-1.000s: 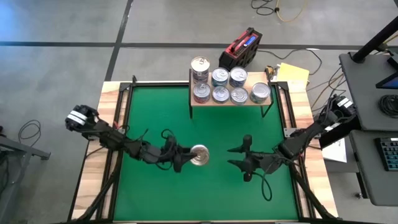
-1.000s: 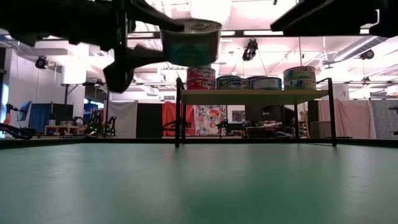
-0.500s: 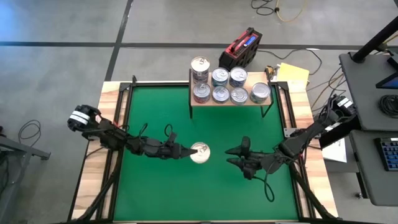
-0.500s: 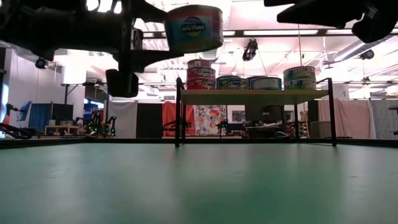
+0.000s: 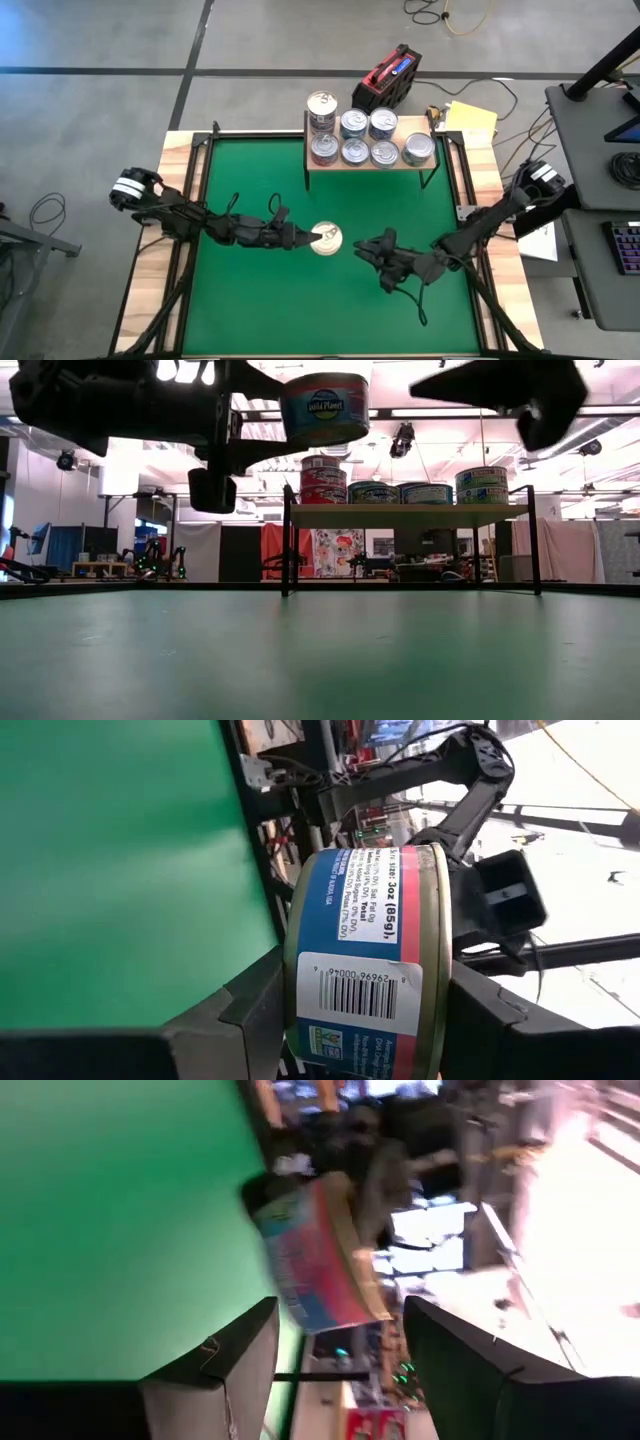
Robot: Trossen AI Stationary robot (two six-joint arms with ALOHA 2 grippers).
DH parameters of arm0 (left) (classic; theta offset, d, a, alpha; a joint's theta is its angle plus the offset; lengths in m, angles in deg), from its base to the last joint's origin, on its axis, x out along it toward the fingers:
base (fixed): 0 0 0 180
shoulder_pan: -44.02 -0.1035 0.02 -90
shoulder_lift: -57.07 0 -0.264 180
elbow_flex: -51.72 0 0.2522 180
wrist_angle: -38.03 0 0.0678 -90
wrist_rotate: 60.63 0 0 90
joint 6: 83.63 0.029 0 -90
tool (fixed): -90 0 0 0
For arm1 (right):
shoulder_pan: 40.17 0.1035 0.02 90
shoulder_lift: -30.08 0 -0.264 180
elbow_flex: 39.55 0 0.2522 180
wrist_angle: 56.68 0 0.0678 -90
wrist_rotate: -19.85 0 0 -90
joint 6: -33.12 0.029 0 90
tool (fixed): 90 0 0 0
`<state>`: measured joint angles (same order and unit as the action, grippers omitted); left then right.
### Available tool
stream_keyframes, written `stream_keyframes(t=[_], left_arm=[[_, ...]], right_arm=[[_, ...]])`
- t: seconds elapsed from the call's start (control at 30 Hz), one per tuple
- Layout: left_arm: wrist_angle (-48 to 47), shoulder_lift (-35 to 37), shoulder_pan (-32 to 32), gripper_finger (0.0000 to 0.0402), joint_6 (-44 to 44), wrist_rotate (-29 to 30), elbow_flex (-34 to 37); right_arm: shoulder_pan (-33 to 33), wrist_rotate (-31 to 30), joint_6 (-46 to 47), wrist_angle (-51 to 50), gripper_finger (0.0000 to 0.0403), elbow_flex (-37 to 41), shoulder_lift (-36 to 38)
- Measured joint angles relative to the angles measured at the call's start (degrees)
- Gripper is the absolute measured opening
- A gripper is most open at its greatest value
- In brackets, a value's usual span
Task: Stack canned seafood by type on shelf
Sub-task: Stack the blue/pink tuna can on top of the other blue/pink tuna can on the shelf
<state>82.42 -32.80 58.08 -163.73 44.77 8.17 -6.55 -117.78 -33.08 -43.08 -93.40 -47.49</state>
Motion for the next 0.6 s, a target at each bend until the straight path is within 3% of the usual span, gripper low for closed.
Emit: stream_keyframes(t=[0.2, 0.6], left_arm=[[-1.0, 0.0, -0.3, 0.0178, -1.2, 0.0, -0.2], [-2.3, 0.0, -1.1, 0.0177, -1.6, -1.6, -1.3]], right_arm=[[-0.3, -1.9, -3.4, 3.8, 0.0219, 0.0, -1.9], [-1.6, -1.4, -3.7, 2.8, 0.0325, -2.9, -5.4]])
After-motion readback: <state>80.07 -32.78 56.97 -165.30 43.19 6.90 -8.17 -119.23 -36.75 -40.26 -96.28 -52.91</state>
